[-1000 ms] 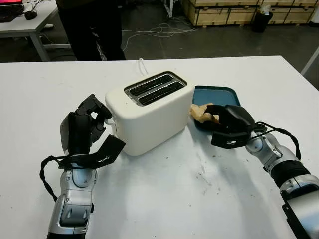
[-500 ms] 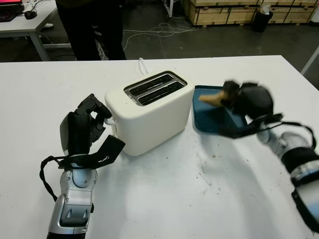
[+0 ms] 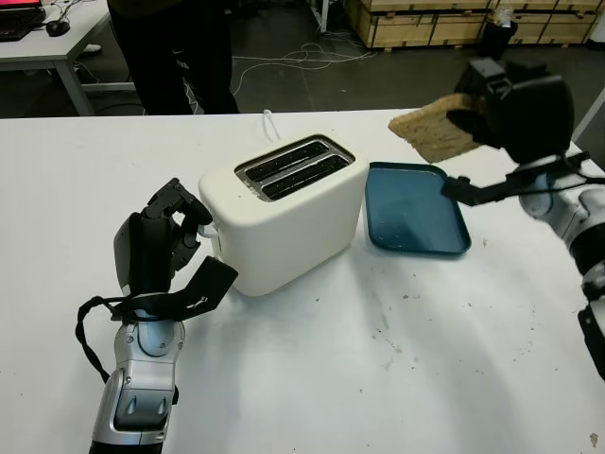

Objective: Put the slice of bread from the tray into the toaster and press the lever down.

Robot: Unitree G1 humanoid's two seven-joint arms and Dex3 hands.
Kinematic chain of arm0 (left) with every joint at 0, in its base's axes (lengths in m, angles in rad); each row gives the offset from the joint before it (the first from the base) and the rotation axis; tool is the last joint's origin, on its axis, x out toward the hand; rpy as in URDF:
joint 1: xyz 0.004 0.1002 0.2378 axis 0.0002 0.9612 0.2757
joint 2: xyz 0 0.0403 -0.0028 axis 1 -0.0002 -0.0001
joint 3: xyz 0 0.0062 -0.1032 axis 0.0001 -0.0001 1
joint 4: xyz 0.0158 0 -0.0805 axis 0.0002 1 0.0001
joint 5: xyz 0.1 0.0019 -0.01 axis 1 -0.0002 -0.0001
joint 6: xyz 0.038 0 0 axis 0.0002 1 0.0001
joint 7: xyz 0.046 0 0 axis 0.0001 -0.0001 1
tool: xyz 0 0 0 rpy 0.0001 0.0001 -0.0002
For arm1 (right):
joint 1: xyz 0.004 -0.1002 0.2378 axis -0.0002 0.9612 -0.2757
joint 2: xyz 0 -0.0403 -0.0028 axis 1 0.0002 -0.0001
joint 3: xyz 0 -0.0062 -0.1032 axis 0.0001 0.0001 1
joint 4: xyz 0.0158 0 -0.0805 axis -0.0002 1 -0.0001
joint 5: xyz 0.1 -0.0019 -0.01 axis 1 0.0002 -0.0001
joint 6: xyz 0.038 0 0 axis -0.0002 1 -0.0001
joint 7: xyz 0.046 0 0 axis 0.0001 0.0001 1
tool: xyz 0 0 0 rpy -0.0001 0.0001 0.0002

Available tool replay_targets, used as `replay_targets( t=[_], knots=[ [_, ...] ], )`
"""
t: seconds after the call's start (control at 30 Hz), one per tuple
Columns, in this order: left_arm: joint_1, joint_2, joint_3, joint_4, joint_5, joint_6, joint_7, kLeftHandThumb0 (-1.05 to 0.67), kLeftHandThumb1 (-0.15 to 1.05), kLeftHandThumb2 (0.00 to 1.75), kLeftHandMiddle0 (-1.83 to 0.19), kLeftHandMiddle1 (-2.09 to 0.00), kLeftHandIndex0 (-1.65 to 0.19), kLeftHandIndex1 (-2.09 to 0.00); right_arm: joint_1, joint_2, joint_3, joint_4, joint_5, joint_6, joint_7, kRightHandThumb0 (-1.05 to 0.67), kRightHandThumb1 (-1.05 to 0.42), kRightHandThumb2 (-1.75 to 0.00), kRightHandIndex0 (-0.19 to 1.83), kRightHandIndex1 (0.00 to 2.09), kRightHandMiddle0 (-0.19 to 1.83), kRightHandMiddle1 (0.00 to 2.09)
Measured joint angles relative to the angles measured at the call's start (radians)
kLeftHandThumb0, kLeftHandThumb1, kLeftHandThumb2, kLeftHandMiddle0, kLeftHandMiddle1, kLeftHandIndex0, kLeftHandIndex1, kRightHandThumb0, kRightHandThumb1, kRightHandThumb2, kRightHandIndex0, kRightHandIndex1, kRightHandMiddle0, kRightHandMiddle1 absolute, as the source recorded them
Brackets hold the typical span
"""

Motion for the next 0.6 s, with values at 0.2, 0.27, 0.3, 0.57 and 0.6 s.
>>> replay_targets(
  t=[0.2, 0.27, 0.3, 0.57, 0.6],
  knots=[
    [0.000, 0.000, 0.000, 0.000, 0.000, 0.000, 0.000, -0.02, 0.92, 0.43, -0.96, -1.75, -0.67, -1.75, -0.076, -0.001, -0.115, -0.004, 0.189, -0.089, 0.319, -0.48, -0.92, -0.38, 0.77, 1.74, 0.59, 1.61],
    [0.000, 0.000, 0.000, 0.000, 0.000, 0.000, 0.000, -0.01, 0.92, 0.43, -0.96, -1.75, -0.67, -1.75, -0.113, 0.000, -0.154, -0.006, 0.260, -0.117, 0.442, -0.46, -0.92, -0.37, 0.79, 1.74, 0.58, 1.68],
    [0.000, 0.000, 0.000, 0.000, 0.000, 0.000, 0.000, -0.01, 0.92, 0.43, -0.96, -1.75, -0.67, -1.75, -0.133, 0.001, -0.175, -0.006, 0.296, -0.133, 0.510, -0.45, -0.92, -0.37, 0.79, 1.74, 0.56, 1.71],
    [0.000, 0.000, 0.000, 0.000, 0.000, 0.000, 0.000, -0.02, 0.92, 0.43, -0.97, -1.75, -0.67, -1.75, -0.228, 0.067, -0.250, -0.065, 0.470, -0.148, 0.863, -0.36, -0.92, -0.36, 0.85, 1.75, 0.67, 1.65],
    [0.000, 0.000, 0.000, 0.000, 0.000, 0.000, 0.000, -0.01, 0.92, 0.43, -0.97, -1.75, -0.67, -1.75, -0.234, 0.080, -0.251, -0.072, 0.472, -0.148, 0.885, -0.36, -0.92, -0.37, 0.88, 1.75, 0.69, 1.67]
  ],
)
